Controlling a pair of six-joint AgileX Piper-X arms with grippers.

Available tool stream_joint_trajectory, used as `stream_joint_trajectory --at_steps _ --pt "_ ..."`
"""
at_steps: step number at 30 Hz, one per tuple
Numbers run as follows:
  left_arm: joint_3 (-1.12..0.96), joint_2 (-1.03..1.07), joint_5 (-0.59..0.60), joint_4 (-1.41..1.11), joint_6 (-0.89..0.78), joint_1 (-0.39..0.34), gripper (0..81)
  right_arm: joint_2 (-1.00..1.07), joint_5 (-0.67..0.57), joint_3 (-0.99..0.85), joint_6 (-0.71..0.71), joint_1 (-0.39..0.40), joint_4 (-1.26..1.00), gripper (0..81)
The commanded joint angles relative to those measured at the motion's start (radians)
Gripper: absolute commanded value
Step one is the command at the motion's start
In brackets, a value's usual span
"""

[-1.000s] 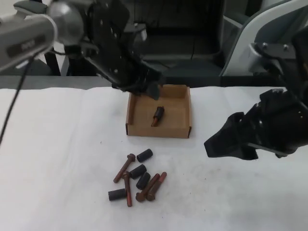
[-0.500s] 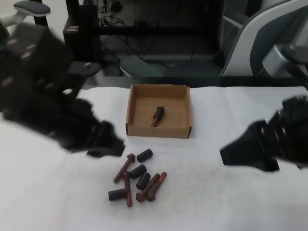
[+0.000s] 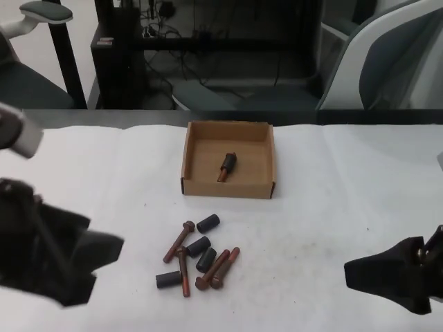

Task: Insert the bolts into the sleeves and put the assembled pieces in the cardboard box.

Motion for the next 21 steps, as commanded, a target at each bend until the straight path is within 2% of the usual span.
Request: stream_joint_trajectory --at_steps 1,8,13,21 --pt "0.012 -0.063 -0.012 0.030 -0.003 0.004 47.3 -0.001 -0.026 0.023 0.050 0.016 -0.095 55.4" --pt "0.013 -0.143 -0.077 0.049 0.022 0.004 47.3 0.033 -0.023 0.025 0.132 0.064 -0.228 55.4" --pt "0.013 -0.145 -0.080 0.049 0.024 0.004 47.3 0.120 -0.031 0.025 0.324 0.065 -0.238 55.4" --pt "0.013 -0.145 -0.080 0.049 0.024 0.004 47.3 0.333 -0.053 -0.064 0.513 0.113 -0.238 55.4"
